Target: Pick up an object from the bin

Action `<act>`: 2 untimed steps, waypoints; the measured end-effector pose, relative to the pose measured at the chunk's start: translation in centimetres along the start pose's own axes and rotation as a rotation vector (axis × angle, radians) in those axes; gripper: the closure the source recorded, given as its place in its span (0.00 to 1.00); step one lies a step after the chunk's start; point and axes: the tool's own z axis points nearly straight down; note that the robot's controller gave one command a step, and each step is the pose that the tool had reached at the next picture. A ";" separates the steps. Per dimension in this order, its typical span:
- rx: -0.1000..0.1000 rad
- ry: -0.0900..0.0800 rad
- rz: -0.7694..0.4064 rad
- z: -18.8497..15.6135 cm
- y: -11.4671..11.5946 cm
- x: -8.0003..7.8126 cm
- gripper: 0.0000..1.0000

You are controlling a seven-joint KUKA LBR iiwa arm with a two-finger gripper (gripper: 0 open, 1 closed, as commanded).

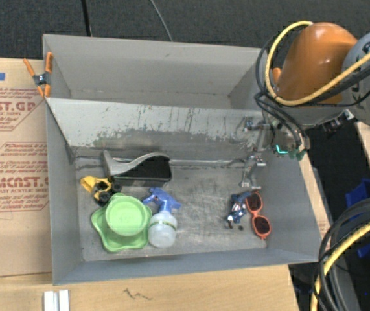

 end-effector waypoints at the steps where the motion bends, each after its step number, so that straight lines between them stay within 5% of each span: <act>1: 0.001 -0.008 -0.001 -0.5 0.0 -0.1 0.00; 2: -0.001 -0.012 0.092 3.1 -2.1 0.7 0.00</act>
Offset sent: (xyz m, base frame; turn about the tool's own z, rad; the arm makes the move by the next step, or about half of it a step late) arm -0.0224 -0.0543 -0.0836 0.2263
